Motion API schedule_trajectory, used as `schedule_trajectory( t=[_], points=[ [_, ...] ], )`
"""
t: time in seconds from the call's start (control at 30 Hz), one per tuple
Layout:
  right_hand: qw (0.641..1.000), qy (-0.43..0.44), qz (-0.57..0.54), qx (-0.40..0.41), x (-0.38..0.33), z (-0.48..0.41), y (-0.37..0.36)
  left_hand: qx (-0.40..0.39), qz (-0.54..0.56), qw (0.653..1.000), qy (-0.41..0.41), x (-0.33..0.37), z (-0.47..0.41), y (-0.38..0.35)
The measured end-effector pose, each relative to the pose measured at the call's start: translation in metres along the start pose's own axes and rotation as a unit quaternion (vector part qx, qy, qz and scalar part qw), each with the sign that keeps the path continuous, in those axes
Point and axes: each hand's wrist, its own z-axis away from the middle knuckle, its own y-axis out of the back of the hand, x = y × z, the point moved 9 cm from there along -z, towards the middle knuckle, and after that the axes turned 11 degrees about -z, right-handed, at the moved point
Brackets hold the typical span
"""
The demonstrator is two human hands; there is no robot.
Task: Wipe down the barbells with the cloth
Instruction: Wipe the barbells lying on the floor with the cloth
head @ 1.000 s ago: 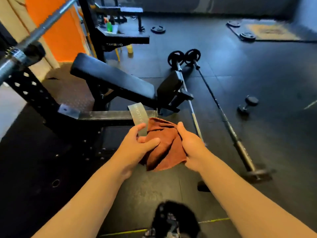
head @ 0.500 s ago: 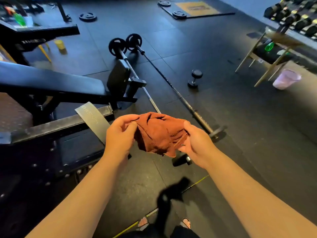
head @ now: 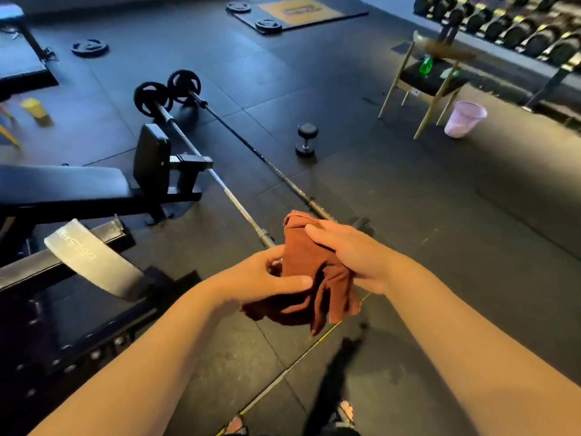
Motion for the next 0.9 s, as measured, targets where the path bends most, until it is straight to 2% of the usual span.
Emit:
schedule_trajectory(
  t=[0.07, 0.13, 0.2, 0.3, 0.4, 0.47, 0.6, 0.67, 0.73, 0.9],
  points=[
    [1.000, -0.016, -0.014, -0.018, -0.006, -0.002, 0.026, 0.016, -0.026, 0.999, -0.010, 0.019, -0.023, -0.019],
    [0.994, -0.035, -0.098, -0.020, -0.002, -0.007, 0.061, 0.061, 0.074, 0.995, -0.015, 0.038, -0.044, -0.031],
    [0.983, -0.072, -0.167, -0.017, 0.011, -0.009, 0.097, 0.109, 0.181, 0.977, -0.024, 0.057, -0.063, -0.039],
    [0.975, -0.164, -0.139, -0.049, 0.039, -0.002, 0.140, 0.218, 0.229, 0.949, -0.010, 0.075, -0.087, -0.037],
    [0.965, -0.196, -0.139, -0.103, 0.038, 0.005, 0.159, 0.265, 0.270, 0.926, -0.004, 0.093, -0.105, -0.037],
    [0.964, -0.176, -0.155, -0.125, 0.025, -0.001, 0.173, 0.277, 0.296, 0.914, 0.003, 0.105, -0.118, -0.037],
    [0.948, -0.068, -0.300, -0.081, -0.017, -0.040, 0.208, 0.288, 0.293, 0.912, -0.007, 0.127, -0.148, -0.025],
    [0.960, 0.005, -0.279, -0.020, -0.038, -0.064, 0.238, 0.298, 0.267, 0.916, -0.014, 0.137, -0.166, -0.016],
    [0.962, 0.051, -0.268, -0.010, -0.057, -0.085, 0.259, 0.300, 0.242, 0.922, -0.023, 0.145, -0.188, -0.004],
    [0.965, 0.014, -0.257, 0.047, -0.098, -0.131, 0.301, 0.326, 0.234, 0.916, -0.009, 0.154, -0.246, 0.033]
  ],
)
